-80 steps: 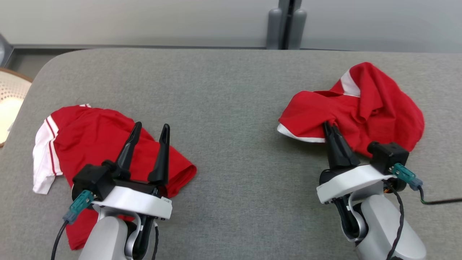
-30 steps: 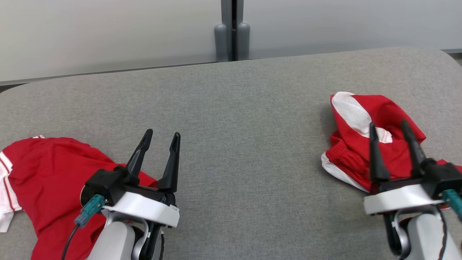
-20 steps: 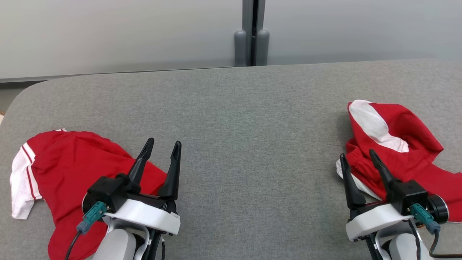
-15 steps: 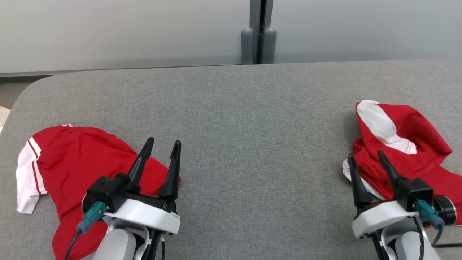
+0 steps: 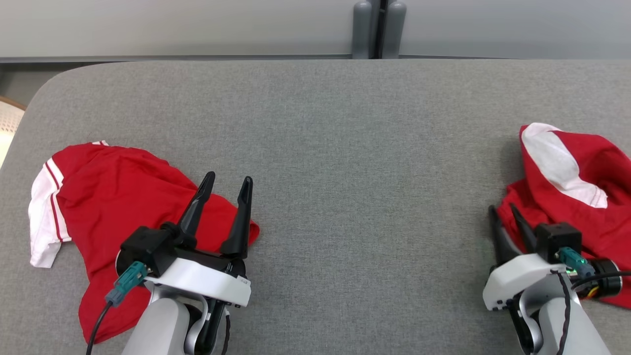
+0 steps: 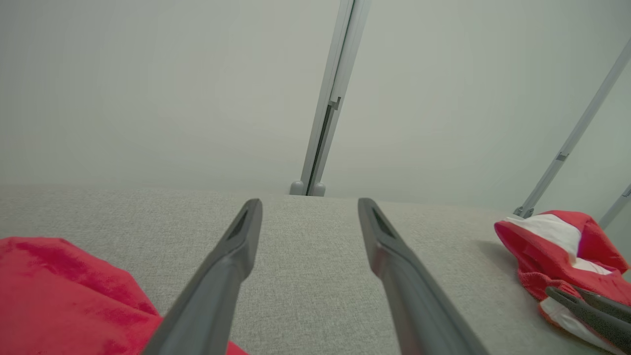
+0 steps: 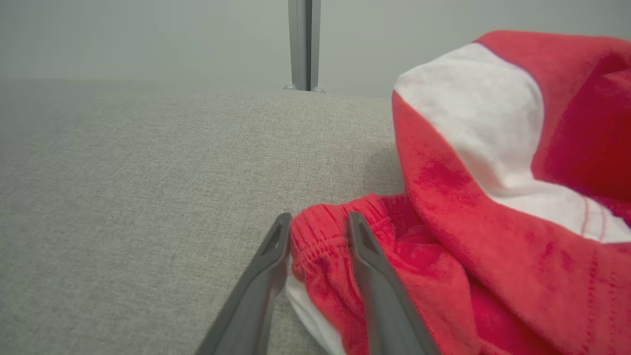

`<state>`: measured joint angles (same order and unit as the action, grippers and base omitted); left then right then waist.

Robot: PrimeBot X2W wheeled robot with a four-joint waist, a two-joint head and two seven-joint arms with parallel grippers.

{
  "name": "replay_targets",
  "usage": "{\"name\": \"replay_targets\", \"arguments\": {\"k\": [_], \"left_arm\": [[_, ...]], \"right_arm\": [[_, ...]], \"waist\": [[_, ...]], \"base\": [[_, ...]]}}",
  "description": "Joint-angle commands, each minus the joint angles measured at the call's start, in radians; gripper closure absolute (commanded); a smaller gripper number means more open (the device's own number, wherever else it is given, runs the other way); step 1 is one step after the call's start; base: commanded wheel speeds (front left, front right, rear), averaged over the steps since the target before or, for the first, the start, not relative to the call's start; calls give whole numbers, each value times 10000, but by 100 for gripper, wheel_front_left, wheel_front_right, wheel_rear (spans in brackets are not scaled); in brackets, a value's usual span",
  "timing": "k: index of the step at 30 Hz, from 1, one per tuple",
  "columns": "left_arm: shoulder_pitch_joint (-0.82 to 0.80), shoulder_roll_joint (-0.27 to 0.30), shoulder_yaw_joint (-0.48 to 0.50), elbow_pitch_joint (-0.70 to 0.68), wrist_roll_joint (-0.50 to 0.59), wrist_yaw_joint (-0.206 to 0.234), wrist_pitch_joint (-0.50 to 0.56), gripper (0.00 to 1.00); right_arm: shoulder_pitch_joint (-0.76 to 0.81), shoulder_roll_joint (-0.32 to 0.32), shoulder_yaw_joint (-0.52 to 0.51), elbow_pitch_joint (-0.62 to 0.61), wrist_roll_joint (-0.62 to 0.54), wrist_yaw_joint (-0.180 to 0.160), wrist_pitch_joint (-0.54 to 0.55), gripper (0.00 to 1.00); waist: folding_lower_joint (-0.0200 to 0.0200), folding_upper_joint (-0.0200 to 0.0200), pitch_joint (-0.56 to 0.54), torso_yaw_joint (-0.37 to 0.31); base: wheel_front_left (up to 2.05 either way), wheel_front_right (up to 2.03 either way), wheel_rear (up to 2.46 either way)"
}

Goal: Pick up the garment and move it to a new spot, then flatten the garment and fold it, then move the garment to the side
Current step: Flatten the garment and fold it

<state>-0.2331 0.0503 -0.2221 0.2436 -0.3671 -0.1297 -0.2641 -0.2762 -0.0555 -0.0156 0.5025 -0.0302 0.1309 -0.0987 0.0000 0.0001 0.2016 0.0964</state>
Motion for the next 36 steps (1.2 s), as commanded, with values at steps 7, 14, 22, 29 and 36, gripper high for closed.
{"name": "replay_targets", "arguments": {"k": [7,14,22,29,36], "left_arm": [[-247,19,-33,80,-91,-15,-5,0],[-258,18,-121,105,-235,-15,-5,0],[-350,15,-238,97,-364,-16,-5,0],[-372,16,-240,138,-400,-16,-5,0],[-234,18,140,262,-122,-16,-5,0]], "right_arm": [[-783,-21,860,-138,607,-3,-860,100],[-1715,-372,2925,-234,1659,-3,-874,100],[-3038,-783,5440,288,3284,-3,-603,93],[-3701,-970,5806,1512,3414,-3,-958,0],[-3386,-1086,5048,1945,3356,-3,-1539,0]], "waist": [[0,-1,133,230],[0,-1,80,439],[0,-1,299,810],[0,-1,380,913],[0,-1,124,385]], "base": [[0,0,0],[0,0,0],[0,0,0],[0,0,0],[0,0,0]]}}
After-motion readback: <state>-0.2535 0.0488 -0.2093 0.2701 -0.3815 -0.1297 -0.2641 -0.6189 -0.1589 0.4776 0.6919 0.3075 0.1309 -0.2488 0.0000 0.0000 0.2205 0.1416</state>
